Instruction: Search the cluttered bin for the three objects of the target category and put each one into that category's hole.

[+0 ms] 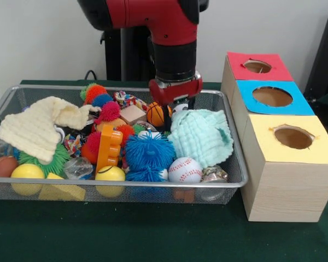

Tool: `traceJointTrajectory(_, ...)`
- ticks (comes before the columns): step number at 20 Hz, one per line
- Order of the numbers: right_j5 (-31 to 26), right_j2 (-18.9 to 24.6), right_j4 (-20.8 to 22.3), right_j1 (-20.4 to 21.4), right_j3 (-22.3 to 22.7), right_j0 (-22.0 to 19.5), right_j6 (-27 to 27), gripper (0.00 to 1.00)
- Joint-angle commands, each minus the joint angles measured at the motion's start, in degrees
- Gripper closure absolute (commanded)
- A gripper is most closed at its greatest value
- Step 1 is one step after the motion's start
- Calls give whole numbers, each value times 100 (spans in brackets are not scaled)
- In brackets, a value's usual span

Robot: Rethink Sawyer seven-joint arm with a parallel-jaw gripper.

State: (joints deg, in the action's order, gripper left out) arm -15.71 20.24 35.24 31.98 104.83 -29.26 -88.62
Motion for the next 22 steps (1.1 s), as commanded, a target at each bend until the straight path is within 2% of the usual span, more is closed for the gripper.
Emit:
traceJointTrajectory(1,1399,-904,-49,-1233,-175,421,-1558,0)
traceJointTrajectory(5,2159,-1059,-242,-1684,-194,443,-1447,0)
traceJointTrajectory(9,2290,-971,-440,-1796,-101,268,-1344,0)
traceJointTrajectory(10,2328,-957,-461,-1804,-89,240,-1298,100)
traceJointTrajectory(16,2072,-896,-593,-1698,-61,154,-1081,100)
traceJointTrajectory(22,1258,-773,-655,-1419,-50,-56,-656,100)
